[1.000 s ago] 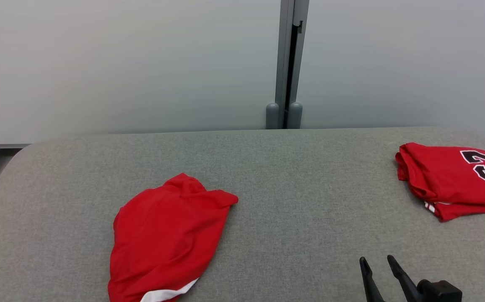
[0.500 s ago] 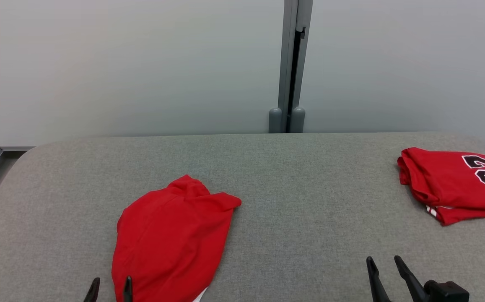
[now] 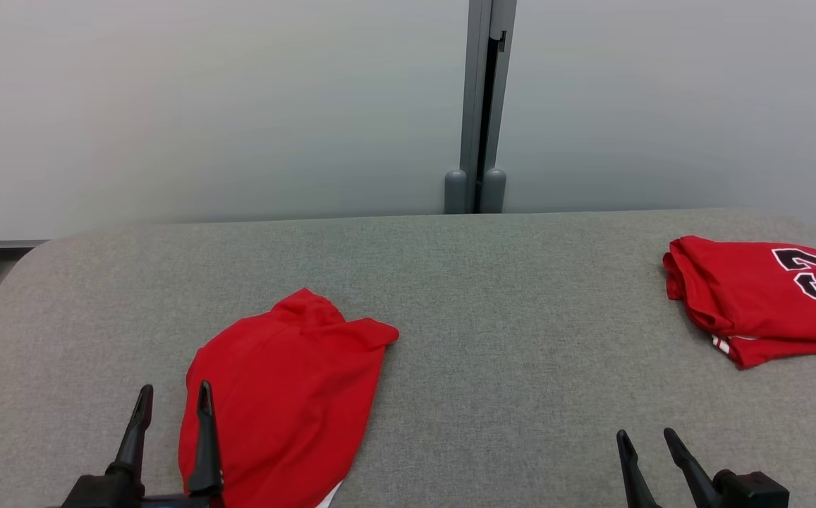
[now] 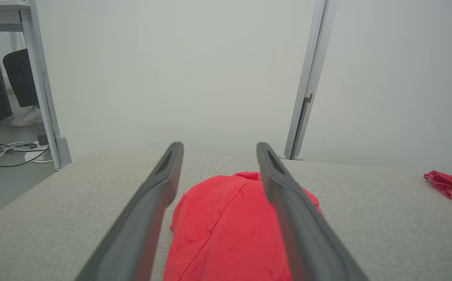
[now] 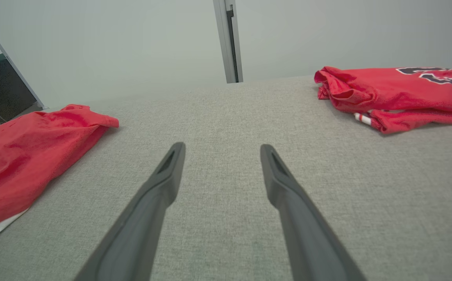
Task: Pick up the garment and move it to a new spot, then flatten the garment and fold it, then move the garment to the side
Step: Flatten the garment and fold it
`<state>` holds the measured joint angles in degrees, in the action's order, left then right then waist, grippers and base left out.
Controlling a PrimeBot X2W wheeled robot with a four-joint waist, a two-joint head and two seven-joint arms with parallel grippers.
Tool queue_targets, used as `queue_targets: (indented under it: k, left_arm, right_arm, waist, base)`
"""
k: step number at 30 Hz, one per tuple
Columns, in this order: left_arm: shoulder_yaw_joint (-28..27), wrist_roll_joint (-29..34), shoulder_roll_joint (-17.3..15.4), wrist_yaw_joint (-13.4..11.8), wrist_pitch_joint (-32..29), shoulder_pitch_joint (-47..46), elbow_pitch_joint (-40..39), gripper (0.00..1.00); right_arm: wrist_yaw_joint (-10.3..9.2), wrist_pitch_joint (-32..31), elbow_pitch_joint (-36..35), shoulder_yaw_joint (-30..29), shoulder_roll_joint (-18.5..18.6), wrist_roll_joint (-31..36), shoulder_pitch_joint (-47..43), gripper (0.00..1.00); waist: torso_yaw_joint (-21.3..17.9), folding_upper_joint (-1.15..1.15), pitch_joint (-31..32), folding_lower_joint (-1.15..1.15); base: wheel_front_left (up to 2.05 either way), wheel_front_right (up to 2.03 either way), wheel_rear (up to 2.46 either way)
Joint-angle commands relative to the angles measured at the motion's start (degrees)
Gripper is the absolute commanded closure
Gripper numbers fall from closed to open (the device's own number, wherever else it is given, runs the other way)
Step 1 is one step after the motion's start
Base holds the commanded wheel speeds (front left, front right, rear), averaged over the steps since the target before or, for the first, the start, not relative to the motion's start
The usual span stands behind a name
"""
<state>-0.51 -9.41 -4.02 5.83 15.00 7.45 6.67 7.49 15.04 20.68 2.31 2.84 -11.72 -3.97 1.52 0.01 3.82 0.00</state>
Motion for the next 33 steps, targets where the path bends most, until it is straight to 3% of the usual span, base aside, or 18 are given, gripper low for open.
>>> queue_targets:
  k: [1, 15, 22, 33]
  left_arm:
    - [0.12, 0.45, 0.09, 0.32, 0.25, -1.41, 0.53, 0.0]
    - [-0.18, 2.42, 0.93, 0.96, 0.25, -4.47, 4.73, 0.0]
    - [-0.03, 2.89, 1.04, 0.9, 0.25, -4.58, 4.8, 0.0]
    - [1.2, 3.23, 1.11, 1.22, 0.24, -6.06, 4.79, 0.0]
  right_arm:
    - [0.01, 0.16, -0.18, -0.03, 0.09, 0.33, 0.09, 0.0]
    - [0.01, 0.16, 0.88, -0.25, 0.09, 1.48, 1.53, 0.0]
    - [0.01, -0.08, 4.29, 3.37, 0.1, 1.89, 6.96, 0.0]
    - [0.01, 0.05, 16.95, 12.77, 0.12, -0.84, 20.59, 0.0]
  waist:
    - [-0.15, -0.01, -0.16, 0.0]
    - [1.06, -0.01, -0.81, 0.0]
    - [5.49, -0.01, -1.38, 0.0]
    - [15.11, -0.01, -3.31, 0.0]
  base:
    - [0.0, 0.0, 0.0]
    - [0.0, 0.0, 0.0]
    - [0.0, 0.0, 0.0]
    - [0.0, 0.0, 0.0]
